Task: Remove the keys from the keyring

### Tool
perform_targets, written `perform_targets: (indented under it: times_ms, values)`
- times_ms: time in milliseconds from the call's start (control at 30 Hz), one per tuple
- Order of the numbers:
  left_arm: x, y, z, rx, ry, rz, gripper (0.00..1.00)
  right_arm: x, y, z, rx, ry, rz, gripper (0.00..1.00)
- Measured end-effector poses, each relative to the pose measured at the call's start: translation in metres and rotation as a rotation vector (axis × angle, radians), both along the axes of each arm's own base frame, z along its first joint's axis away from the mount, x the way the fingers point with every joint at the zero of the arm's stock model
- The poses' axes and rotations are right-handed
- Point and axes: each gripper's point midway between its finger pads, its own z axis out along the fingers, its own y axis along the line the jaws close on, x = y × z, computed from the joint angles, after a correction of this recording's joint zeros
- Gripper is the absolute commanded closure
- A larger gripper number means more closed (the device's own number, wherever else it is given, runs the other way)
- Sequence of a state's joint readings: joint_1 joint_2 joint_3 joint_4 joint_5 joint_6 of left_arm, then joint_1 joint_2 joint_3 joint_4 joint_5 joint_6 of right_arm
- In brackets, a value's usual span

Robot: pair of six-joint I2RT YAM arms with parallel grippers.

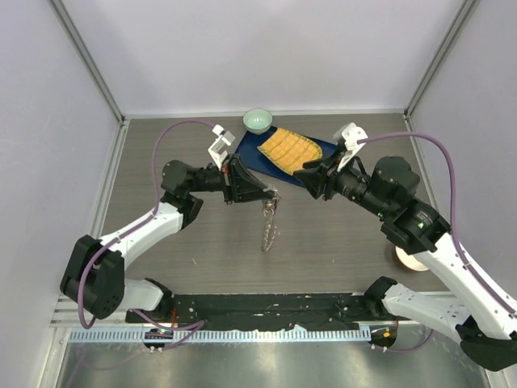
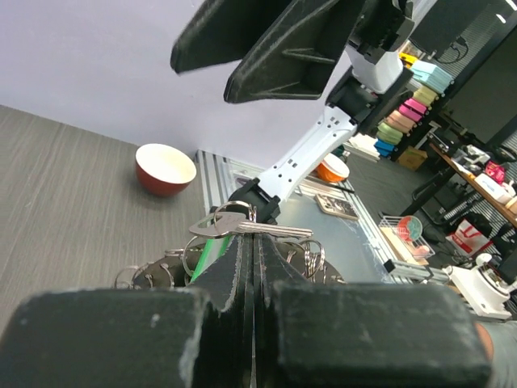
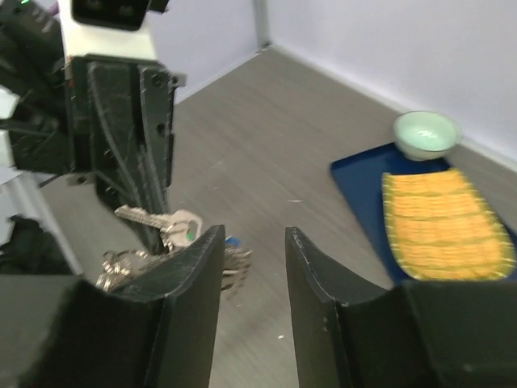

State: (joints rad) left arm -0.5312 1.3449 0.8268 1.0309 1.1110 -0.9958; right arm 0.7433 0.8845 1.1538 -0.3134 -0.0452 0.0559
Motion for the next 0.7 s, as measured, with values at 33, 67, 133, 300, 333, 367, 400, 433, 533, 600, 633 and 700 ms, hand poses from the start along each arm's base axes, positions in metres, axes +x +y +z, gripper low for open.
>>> perform_targets:
  times_ms: [33,67,133,300,333,367,400,433,533,600,633,700]
  values:
    - [0.002,0.002,0.0,-0.001,0.0,0.008,1.0,-0.001,0.001,-0.002,0.008,0.017,0.036,0.59]
    - [0.003,0.005,0.001,-0.002,-0.002,0.017,1.0,-0.004,0.005,-0.003,0.018,0.034,0.08,0.59]
    - [0.004,0.009,0.004,-0.007,-0.009,0.031,1.0,-0.009,0.013,-0.01,0.033,0.072,0.157,0.6]
    - [0.003,0.017,0.013,-0.021,-0.041,0.054,1.0,-0.034,0.036,-0.018,0.105,0.141,0.352,0.55]
    - [0.002,0.018,0.015,-0.024,-0.048,0.055,1.0,-0.039,0.039,-0.018,0.121,0.154,0.386,0.54]
    - [0.0,0.019,0.017,-0.027,-0.054,0.056,1.0,-0.044,0.042,-0.018,0.138,0.165,0.417,0.53]
    - [-0.001,0.02,0.018,-0.029,-0.059,0.056,1.0,-0.048,0.044,-0.017,0.152,0.175,0.443,0.53]
    - [-0.002,0.02,0.019,-0.03,-0.061,0.056,1.0,-0.05,0.046,-0.015,0.163,0.184,0.461,0.53]
    - [-0.002,0.021,0.02,-0.029,-0.061,0.056,1.0,-0.052,0.05,-0.012,0.19,0.201,0.489,0.53]
    - [-0.002,0.02,0.019,-0.026,-0.056,0.056,1.0,-0.051,0.052,-0.009,0.207,0.203,0.495,0.55]
    - [-0.002,0.02,0.019,-0.025,-0.053,0.056,1.0,-0.05,0.053,-0.008,0.214,0.208,0.496,0.56]
    - [-0.002,0.02,0.018,-0.023,-0.05,0.056,1.0,-0.047,0.055,-0.007,0.223,0.214,0.491,0.59]
